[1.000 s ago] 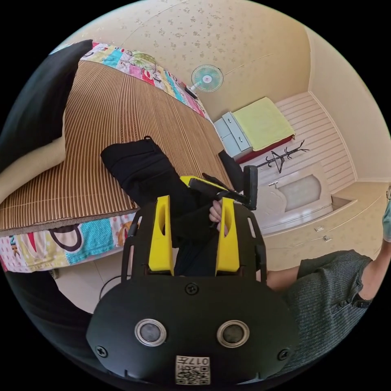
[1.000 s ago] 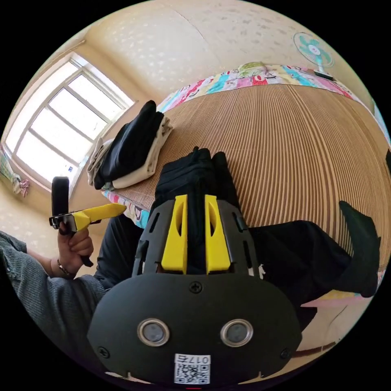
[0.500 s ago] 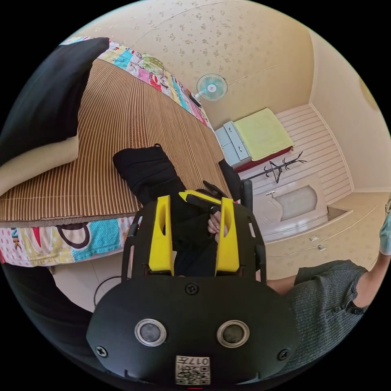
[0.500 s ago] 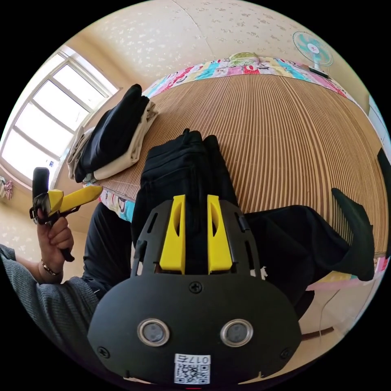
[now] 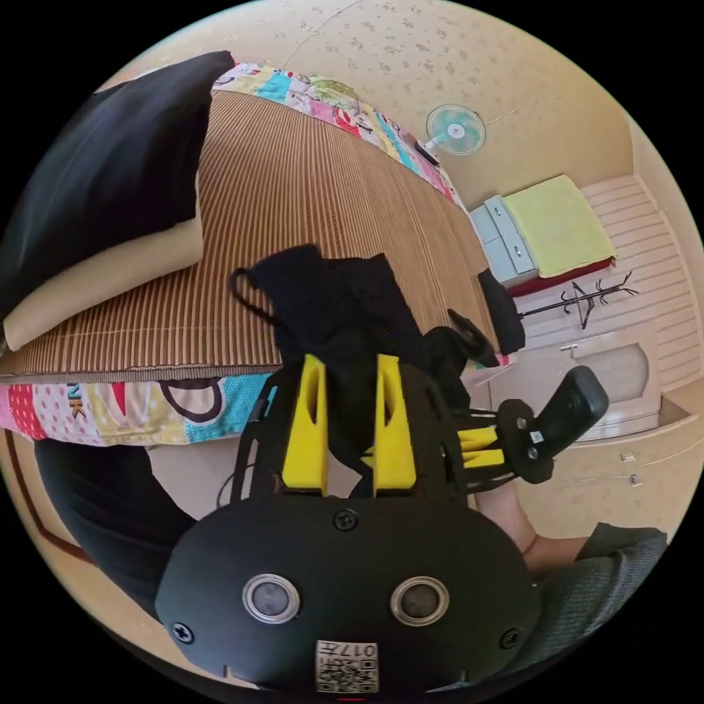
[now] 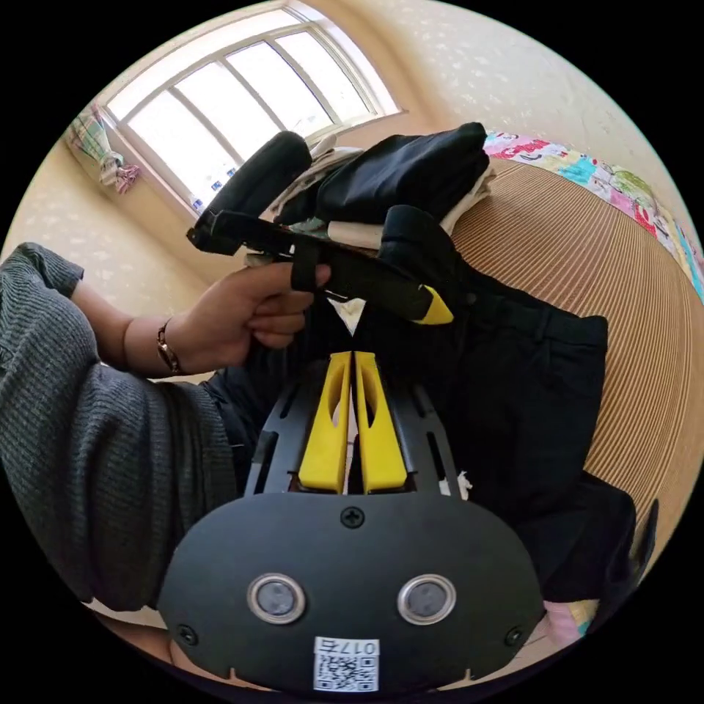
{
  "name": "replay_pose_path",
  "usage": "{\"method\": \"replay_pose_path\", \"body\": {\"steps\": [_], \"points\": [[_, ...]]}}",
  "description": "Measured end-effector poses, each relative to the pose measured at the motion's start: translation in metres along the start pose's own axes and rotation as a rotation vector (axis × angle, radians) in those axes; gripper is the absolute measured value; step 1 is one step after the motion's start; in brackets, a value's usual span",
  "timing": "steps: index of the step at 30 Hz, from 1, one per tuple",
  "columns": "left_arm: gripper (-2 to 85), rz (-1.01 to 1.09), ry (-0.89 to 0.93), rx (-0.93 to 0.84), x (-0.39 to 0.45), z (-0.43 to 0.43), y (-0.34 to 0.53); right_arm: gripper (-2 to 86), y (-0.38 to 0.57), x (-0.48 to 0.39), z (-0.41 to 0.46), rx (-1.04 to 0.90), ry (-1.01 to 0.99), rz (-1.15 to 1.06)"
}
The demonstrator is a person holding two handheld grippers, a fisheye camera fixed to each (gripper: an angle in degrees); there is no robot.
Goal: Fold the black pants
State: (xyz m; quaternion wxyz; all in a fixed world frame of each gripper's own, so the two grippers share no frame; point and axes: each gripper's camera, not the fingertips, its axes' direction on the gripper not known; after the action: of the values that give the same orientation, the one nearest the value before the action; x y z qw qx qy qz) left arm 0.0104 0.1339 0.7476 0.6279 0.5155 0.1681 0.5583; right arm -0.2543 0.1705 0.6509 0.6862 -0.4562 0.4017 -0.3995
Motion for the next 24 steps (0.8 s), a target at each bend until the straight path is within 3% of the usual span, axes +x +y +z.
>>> {"method": "replay_pose_path", "body": {"steps": [4,8,11,13,17,24], "points": [[5.0,-0.063,0.065,0.020,-0.026,-0.011,0.029,3.4,0.008,0.024,-0.038,0.144,0.067,0.097],[4.4,-0.124,0.140,0.044,-0.047,-0.018,0.063,8.9,0.027,0.106,-0.046,0.099,0.310,0.506],[4.0,-0.138,0.165,0.051,-0.048,-0.024,0.083,7.0,0.030,0.132,-0.012,-0.080,0.144,0.574],[3.4,-0.124,0.158,0.056,-0.044,-0.035,0.091,4.7,0.030,0.115,-0.011,-0.056,0.137,0.529],[0.6,-0.008,0.181,0.195,-0.033,-0.112,0.100,3.1,0.035,0.072,-0.088,0.203,0.071,0.551],[-0.5,0.508,0.344,0.629,0.062,-0.324,0.107,2.6,0.041,-0.146,-0.333,0.898,0.296,0.067]]}}
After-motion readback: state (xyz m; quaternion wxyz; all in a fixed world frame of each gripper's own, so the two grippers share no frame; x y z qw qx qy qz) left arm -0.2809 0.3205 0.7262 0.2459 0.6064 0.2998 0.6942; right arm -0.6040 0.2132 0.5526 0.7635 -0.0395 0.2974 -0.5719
